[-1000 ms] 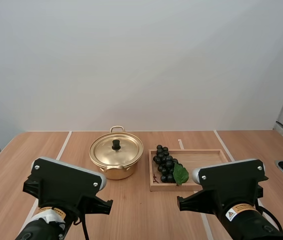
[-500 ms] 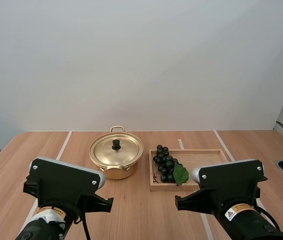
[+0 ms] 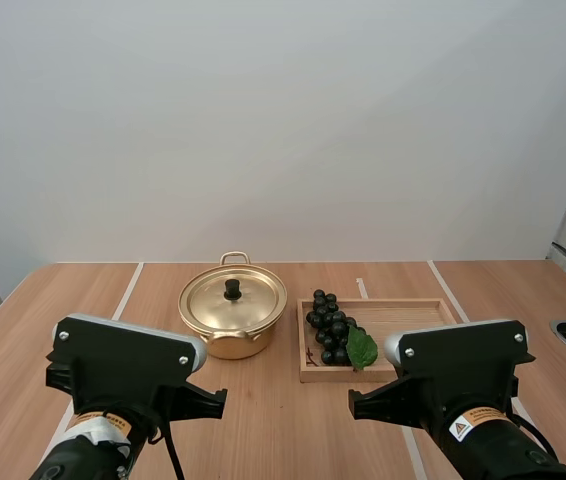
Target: Open the pot, put the pineapple inside, and close it
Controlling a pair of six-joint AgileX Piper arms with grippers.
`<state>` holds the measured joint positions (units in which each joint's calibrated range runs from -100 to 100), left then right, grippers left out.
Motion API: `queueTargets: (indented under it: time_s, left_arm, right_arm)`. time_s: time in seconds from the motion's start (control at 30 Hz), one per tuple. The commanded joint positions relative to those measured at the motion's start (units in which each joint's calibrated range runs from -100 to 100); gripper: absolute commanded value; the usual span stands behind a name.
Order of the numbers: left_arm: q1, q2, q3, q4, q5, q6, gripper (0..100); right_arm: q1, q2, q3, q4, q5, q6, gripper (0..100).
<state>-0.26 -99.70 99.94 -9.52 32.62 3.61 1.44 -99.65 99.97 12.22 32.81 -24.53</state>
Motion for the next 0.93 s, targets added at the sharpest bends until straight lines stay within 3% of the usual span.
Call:
queueTargets:
  time_s: [0.0,0.9]
  left_arm:
    - [-0.12,-0.30,0.06,-0.79,-1.48,-0.11,0]
    - [-0.12,-0.30,0.06,-0.79,-1.48,0.32,0]
  right_arm:
    - [-0.28,-0.35,0.03,0.73,-0.67,-0.06,0]
    - [-0.28,-0.35,0.03,0.77,-1.79,-0.06,0]
